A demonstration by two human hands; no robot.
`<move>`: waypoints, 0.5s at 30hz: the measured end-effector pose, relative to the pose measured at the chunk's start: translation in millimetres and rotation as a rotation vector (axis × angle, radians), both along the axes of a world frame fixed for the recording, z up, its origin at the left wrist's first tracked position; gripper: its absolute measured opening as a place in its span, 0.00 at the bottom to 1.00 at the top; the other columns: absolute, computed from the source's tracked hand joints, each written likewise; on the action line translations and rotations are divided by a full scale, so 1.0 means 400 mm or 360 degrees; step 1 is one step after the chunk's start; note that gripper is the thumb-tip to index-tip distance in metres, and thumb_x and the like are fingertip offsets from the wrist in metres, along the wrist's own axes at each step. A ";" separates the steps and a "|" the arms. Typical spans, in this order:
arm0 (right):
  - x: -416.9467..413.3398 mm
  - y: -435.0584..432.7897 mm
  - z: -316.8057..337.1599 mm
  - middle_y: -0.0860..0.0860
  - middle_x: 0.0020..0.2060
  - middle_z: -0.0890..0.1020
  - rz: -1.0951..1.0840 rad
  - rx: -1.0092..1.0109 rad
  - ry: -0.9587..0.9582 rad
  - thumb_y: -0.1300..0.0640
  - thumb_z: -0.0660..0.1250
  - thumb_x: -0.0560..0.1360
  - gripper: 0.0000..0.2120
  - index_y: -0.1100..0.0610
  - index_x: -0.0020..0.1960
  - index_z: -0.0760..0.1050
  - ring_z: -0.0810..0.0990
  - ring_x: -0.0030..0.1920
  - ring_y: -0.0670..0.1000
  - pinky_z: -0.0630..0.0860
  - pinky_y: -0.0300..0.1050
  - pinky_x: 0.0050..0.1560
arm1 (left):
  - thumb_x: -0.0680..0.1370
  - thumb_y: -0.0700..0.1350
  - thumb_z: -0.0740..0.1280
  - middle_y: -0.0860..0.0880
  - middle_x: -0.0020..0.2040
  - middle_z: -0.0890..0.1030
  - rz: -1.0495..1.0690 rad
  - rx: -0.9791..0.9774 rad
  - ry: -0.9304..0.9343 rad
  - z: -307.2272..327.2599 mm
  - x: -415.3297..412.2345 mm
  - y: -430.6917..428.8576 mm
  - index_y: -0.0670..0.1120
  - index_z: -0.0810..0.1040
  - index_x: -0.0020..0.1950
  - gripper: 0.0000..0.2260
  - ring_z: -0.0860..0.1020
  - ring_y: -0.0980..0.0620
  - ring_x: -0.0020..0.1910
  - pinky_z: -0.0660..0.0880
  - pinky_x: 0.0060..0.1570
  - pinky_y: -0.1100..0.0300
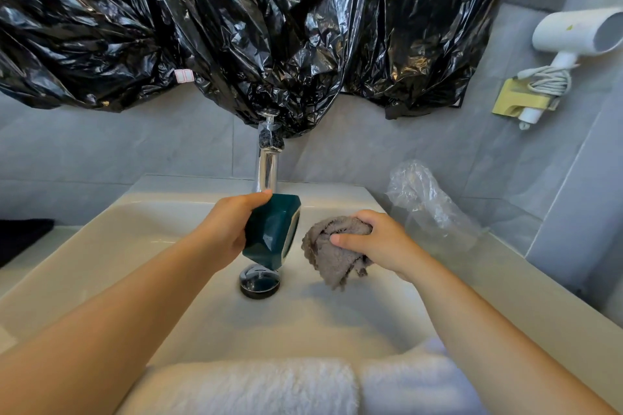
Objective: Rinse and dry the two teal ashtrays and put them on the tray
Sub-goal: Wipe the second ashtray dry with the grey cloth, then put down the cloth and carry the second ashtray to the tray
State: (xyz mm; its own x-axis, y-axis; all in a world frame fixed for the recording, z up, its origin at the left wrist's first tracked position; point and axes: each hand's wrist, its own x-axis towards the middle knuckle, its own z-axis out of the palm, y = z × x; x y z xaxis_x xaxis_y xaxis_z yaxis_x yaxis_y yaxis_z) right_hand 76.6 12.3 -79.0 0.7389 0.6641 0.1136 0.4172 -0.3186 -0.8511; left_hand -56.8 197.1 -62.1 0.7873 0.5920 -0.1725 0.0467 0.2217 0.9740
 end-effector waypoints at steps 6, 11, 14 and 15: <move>-0.051 -0.101 0.073 0.56 0.38 0.82 -0.0064 0.0067 -0.0115 0.53 0.77 0.69 0.13 0.57 0.49 0.79 0.79 0.33 0.50 0.75 0.43 0.31 | 0.73 0.48 0.72 0.38 0.52 0.82 -0.0085 0.0257 0.0157 0.009 -0.054 -0.048 0.40 0.76 0.57 0.17 0.80 0.39 0.51 0.77 0.50 0.49; -0.124 -0.230 0.109 0.49 0.30 0.79 -0.0161 0.0131 -0.0243 0.56 0.77 0.69 0.10 0.56 0.45 0.79 0.76 0.24 0.45 0.71 0.39 0.24 | 0.72 0.41 0.73 0.35 0.47 0.82 -0.0068 0.0416 0.0107 0.047 -0.106 -0.138 0.37 0.78 0.48 0.10 0.80 0.39 0.42 0.78 0.41 0.52; -0.172 -0.330 0.111 0.50 0.37 0.83 -0.0251 0.0115 -0.0355 0.52 0.78 0.68 0.12 0.54 0.47 0.80 0.81 0.34 0.48 0.76 0.43 0.34 | 0.70 0.42 0.75 0.34 0.46 0.82 -0.0092 0.0456 -0.0005 0.080 -0.156 -0.211 0.35 0.79 0.48 0.13 0.80 0.39 0.41 0.78 0.45 0.48; -0.186 -0.369 0.112 0.50 0.39 0.84 -0.0292 0.0118 -0.0378 0.51 0.78 0.67 0.13 0.52 0.48 0.80 0.82 0.38 0.48 0.77 0.43 0.38 | 0.68 0.43 0.76 0.34 0.46 0.82 -0.0121 0.0487 -0.0032 0.093 -0.176 -0.238 0.33 0.78 0.48 0.16 0.80 0.39 0.41 0.78 0.46 0.47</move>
State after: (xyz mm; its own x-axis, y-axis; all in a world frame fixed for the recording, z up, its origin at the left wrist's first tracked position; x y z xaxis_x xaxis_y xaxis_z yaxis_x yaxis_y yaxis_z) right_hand 2.2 -135.4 -34.0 0.7927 0.5056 0.3406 0.5486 -0.3479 -0.7603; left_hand -127.3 101.9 -24.9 0.8327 0.5533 0.0208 0.0320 -0.0855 0.9958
